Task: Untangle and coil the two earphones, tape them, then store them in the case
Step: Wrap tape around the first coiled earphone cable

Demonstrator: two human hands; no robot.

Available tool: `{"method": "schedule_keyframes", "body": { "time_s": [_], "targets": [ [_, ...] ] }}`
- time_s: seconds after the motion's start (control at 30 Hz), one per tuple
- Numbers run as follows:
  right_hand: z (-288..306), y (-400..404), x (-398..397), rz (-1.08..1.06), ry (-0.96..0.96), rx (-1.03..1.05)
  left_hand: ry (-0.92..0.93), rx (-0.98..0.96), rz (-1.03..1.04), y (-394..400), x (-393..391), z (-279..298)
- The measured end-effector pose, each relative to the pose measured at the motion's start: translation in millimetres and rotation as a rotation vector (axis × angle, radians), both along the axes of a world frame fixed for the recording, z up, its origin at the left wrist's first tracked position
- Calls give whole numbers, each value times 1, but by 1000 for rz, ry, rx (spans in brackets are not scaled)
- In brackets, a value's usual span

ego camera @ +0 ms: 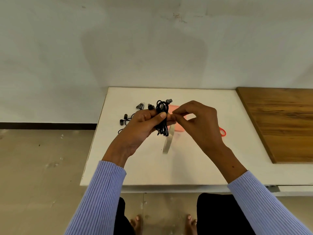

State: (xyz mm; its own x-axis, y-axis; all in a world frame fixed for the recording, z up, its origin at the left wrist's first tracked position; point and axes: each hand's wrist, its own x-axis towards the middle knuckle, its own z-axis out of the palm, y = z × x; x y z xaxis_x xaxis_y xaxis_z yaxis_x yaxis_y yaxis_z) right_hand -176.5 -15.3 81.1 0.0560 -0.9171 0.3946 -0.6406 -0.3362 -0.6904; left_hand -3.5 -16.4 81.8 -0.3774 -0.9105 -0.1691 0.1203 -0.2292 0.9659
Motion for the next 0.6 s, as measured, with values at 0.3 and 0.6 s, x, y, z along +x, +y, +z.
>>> {"method": "schedule_keyframes", "body": {
  "time_s": [0.3, 0.6],
  "targets": [
    [-19, -10, -24, 217, -49, 379, 97, 46, 44, -1, 5, 3],
    [-44, -13, -4, 57, 25, 343, 211, 98, 87, -3, 2, 3]
  ]
}}
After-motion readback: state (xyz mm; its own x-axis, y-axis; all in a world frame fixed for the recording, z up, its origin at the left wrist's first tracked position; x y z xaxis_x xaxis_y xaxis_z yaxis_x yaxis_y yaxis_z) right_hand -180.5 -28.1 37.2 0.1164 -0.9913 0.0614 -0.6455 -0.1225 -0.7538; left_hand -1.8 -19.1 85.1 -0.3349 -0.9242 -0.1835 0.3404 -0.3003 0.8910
